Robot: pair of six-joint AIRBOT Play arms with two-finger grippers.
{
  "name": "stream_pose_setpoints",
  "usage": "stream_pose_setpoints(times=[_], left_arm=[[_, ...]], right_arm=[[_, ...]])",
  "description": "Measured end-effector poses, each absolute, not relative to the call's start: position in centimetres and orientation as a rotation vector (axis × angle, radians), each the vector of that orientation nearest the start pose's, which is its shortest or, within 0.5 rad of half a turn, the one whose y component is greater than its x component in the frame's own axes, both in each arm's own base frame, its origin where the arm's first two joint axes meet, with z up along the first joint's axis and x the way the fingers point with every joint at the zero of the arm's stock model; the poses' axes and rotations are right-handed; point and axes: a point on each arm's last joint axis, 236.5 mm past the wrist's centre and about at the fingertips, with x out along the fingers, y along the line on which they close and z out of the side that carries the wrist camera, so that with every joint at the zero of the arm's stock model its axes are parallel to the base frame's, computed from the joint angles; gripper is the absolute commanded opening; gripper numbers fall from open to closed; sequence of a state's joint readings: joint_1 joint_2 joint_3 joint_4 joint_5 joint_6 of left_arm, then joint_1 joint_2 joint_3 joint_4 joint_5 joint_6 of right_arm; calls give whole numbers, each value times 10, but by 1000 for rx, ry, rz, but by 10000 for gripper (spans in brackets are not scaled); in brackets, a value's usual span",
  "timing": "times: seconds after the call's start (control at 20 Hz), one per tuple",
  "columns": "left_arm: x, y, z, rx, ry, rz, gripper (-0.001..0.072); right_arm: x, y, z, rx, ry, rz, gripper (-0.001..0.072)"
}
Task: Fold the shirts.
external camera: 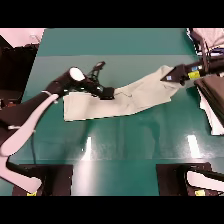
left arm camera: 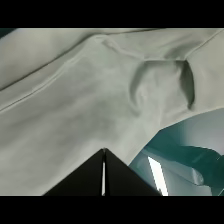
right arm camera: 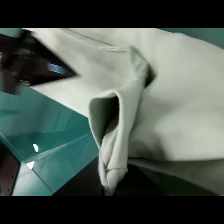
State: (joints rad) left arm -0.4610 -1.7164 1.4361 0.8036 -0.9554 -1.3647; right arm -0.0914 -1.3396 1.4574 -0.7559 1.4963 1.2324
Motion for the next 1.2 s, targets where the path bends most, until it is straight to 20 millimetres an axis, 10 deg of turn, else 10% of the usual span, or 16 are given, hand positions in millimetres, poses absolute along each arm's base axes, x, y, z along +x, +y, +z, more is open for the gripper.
stream_pose_setpoints(times=[0.25, 0.7, 0.9, 1.2], left_arm=[[402, -373, -53, -334, 1311, -771, 21], [403, -368, -47, -299, 1324, -780, 20], [422, -317, -7, -196, 1252, -735, 20], [441, -178, 82, -78, 1127, -528, 21]], right_arm=[[378, 208, 187, 289, 1096, 888, 16], [374, 293, 192, 173, 1133, 1070, 16], [370, 319, 182, 154, 1151, 1112, 17], [362, 368, 151, 131, 1182, 1173, 18]])
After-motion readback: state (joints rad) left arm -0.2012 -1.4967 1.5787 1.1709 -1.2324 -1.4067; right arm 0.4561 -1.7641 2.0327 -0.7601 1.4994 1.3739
